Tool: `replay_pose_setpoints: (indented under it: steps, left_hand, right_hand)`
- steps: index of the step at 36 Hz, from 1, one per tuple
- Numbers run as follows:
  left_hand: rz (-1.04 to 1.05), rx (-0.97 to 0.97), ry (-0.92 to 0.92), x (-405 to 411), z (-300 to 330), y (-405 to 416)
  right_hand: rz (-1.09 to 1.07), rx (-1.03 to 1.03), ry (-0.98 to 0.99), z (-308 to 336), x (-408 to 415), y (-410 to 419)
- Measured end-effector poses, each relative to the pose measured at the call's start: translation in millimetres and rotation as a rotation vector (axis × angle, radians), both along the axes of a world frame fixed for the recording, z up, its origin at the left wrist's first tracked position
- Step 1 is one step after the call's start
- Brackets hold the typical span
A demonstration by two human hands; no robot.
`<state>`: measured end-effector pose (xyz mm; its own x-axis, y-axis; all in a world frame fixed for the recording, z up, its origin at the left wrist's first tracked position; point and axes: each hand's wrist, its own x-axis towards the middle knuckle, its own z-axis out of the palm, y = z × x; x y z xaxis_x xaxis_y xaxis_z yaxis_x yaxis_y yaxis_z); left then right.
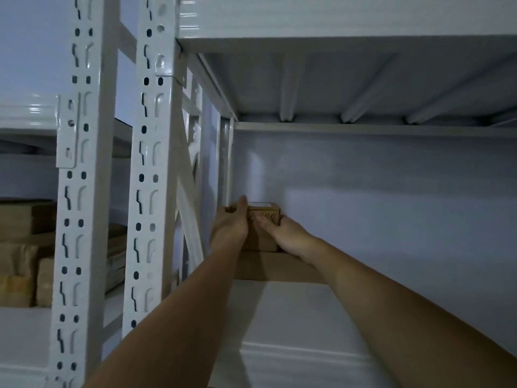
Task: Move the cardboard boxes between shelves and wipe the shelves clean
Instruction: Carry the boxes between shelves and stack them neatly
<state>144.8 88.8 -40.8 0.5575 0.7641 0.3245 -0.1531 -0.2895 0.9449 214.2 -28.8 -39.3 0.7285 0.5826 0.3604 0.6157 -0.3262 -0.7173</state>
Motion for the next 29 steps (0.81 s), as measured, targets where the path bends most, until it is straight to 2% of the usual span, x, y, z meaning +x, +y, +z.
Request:
replay_pose_setpoints:
  steps: [7, 15, 20, 24, 29]
  left_hand:
    - [0.013, 0.000, 0.008, 12.2, 2.3, 4.8]
    - [0.015, -0.022, -0.017, 6.5, -3.6, 0.8]
    - [0.033, -0.043, -0.050, 1.9, -1.1, -2.1]
    - [0.118, 0.138, -0.090, -11.2, 4.9, -14.6]
    - [0.122, 0.526, -0.007, -52.1, -6.1, -53.5]
  right_hand:
    - [-0.062, -0.005, -0.026, -3.3, 12.7, 20.0]
    - [-0.060, 0.027, 0.086, -3.8, 16.8, 15.1]
    - [-0.104, -0.024, 0.006, -1.9, 9.4, 6.1]
    - [-0.203, -0.018, -0.157, 8.2, -13.5, -22.8]
    - [-0.187, -0.112, -0.338, 9.1, -48.6, -82.8]
